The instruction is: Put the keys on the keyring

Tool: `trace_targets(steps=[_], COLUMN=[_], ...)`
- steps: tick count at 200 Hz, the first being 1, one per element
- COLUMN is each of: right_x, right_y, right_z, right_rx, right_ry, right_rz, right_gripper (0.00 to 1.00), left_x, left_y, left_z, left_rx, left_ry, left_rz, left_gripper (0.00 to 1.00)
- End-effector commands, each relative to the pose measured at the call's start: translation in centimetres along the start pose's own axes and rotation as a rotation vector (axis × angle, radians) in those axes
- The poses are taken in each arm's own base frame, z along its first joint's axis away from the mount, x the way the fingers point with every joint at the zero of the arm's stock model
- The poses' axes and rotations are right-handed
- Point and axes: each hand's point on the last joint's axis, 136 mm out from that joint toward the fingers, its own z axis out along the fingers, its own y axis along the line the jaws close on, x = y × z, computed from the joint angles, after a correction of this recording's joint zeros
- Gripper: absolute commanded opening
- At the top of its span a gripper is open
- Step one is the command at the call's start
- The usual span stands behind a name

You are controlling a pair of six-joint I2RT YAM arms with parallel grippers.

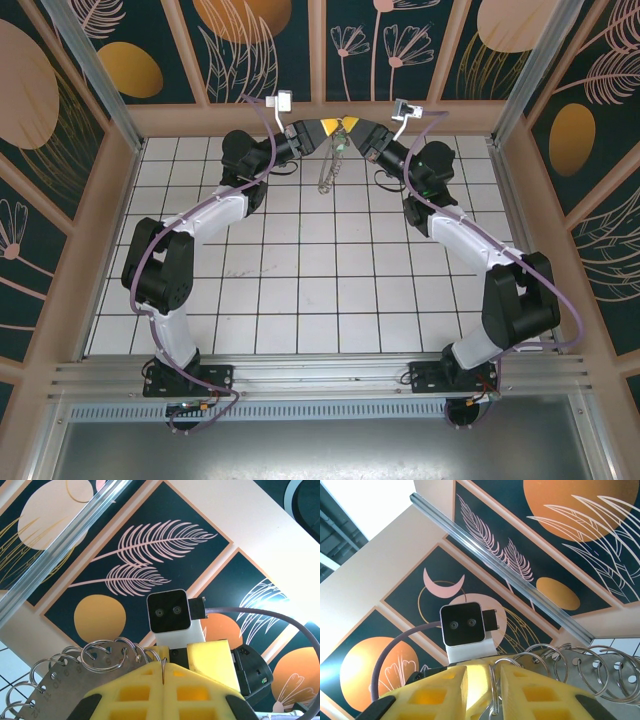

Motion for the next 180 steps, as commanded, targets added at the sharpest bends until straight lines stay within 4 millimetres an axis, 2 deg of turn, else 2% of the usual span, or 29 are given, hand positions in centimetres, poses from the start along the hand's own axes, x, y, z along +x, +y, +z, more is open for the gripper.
trace_targets(steps=[1, 32, 61, 101, 122, 136, 149, 180], right_x=[-0.5, -0.4, -0.3, -0.6, -0.9, -1.1, -1.3, -1.7], right_y=[1.6, 1.3, 1.2, 1.3, 1.0, 0.5, 0.1, -0.3], right_z=[0.7, 1.1, 1.2, 1.3, 1.1, 0.8, 0.4, -0.3], right_rx=[-0.067, -0.066, -0.066, -0.059, -0.048, -0.035, -0.042, -0.066], right_ry=[-0.005, 0.008, 0.017, 0.045, 0.090, 0.133, 0.181, 0.270], right_rz=[-0.030, -0.024, -0.030, -0.070, -0.116, -0.137, -0.157, -0.184], right_gripper=[0.22, 0.15, 0.00, 0.00, 0.00, 0.00, 0.00, 0.00], left_x=[-1.2, -1.1, -1.1, -1.0, -1.1, -1.3, -1.5, -2.1], left_y=[-3.2, -3.1, -3.1, -2.9, -2.7, -2.5, -2.3, -2.6], left_z=[0.1, 0.1, 0.1, 0.2, 0.2, 0.1, -0.1, -0.8], left_rx=[0.067, 0.067, 0.067, 0.056, 0.010, -0.033, -0.070, -0.102], left_ry=[-0.032, -0.030, -0.027, -0.015, 0.002, 0.013, 0.027, 0.053], left_rz=[0.074, 0.072, 0.073, 0.073, 0.113, 0.149, 0.178, 0.224], left_gripper=[0.00, 0.00, 0.00, 0.00, 0.27, 0.39, 0.47, 0.54])
